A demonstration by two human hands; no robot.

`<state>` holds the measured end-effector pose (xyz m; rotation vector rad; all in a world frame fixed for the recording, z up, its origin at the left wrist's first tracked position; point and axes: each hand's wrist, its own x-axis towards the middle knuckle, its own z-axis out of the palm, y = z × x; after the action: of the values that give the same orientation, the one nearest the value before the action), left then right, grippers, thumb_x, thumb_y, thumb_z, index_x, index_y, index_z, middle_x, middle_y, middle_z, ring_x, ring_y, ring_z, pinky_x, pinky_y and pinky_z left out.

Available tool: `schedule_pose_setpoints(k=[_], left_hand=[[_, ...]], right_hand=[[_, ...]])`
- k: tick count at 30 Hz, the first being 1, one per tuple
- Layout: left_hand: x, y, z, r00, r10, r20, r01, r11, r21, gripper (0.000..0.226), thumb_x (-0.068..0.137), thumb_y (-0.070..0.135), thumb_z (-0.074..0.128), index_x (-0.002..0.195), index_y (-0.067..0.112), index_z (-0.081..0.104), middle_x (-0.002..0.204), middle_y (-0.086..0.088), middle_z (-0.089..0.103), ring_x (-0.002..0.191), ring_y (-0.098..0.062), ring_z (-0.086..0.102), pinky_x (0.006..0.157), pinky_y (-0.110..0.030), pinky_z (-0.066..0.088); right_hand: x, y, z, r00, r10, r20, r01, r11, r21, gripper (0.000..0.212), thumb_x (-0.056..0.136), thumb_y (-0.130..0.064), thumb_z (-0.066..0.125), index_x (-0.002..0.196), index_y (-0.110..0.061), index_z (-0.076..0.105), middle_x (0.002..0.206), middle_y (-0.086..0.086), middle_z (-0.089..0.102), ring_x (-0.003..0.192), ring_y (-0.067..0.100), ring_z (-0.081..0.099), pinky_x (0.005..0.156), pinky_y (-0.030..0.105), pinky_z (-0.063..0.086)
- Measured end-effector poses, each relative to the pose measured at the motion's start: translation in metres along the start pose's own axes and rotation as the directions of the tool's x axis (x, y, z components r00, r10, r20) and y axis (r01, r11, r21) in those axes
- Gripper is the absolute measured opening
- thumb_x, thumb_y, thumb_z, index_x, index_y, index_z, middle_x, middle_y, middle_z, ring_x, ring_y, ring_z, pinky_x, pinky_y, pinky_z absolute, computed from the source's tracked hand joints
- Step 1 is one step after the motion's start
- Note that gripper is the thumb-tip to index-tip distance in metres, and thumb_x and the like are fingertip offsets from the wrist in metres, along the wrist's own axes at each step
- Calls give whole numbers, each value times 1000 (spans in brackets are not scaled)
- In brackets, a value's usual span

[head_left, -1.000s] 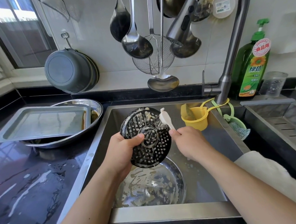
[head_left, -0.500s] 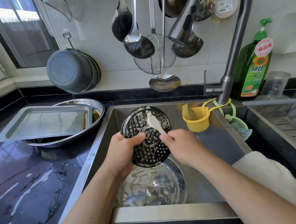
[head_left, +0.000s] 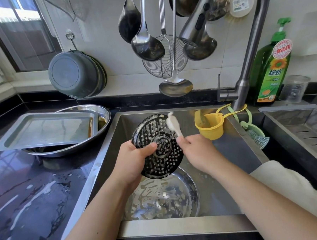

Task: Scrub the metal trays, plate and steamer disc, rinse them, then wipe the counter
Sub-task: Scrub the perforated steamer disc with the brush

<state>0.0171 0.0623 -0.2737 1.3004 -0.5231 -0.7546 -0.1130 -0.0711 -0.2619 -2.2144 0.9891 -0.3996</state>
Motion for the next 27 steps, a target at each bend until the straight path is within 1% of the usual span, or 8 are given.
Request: schedule_pose_setpoints(k=[4,6,9,16,19,21,23,27], left_hand=[[-1,-2,1,999,39,-15,-36,987,157,17,96,-5,62,106,1,75,101,-16,79,98,-33,76,93,-52,59],[0,-3,1,998,68,-12,-62,959,277,13,97,-1,65,100,4,77,95,-12,80,94,-30,77,92,-55,59],[-1,-4,2,996,84,2,-79,934,348,9,96,2,67,95,4,76,91,-10,80,91,-29,77,90,-57,59],[-1,1,-2,995,91,-34,-81,970,229,15,96,-2,64,103,4,77,98,-12,80,95,-30,77,92,-55,59],[-1,-1,0,997,82,-6,-77,962,262,14,96,-2,65,99,4,77,96,-13,80,94,-31,77,92,-56,59],[-2,-3,2,997,69,19,-72,960,272,13,96,-2,65,98,3,77,96,-14,80,94,-33,77,93,-58,58],[-2,-3,2,998,65,23,-69,964,257,13,96,-3,65,98,3,77,96,-14,79,94,-33,77,93,-57,58],[-1,0,-3,999,48,-16,-46,994,102,18,96,-3,63,110,1,74,104,-18,78,100,-35,76,94,-56,58]], right_hand=[[5,9,-1,993,117,18,-119,977,178,48,105,-47,43,72,-13,50,66,6,47,58,21,40,60,32,31],[1,6,3,996,71,53,-81,975,206,47,105,-48,44,72,-15,51,63,3,44,50,16,35,55,28,25],[-2,-2,5,998,-22,56,12,985,172,49,105,-48,43,71,-13,52,60,3,45,46,13,34,53,29,26],[8,16,1,982,170,84,-182,970,164,43,106,-44,42,78,-13,51,66,6,44,53,19,35,54,28,24],[4,8,3,997,62,45,-70,982,177,48,106,-45,43,74,-10,51,65,6,45,54,19,37,54,29,26],[0,1,5,999,-43,17,40,988,147,56,106,-45,43,75,2,51,67,8,49,60,20,43,59,34,31],[2,1,5,998,-52,20,49,989,137,58,105,-46,43,79,5,52,69,8,50,61,20,44,60,34,32],[9,15,0,989,132,73,-142,978,150,49,106,-45,43,72,-11,50,65,6,46,54,21,38,54,28,26]])
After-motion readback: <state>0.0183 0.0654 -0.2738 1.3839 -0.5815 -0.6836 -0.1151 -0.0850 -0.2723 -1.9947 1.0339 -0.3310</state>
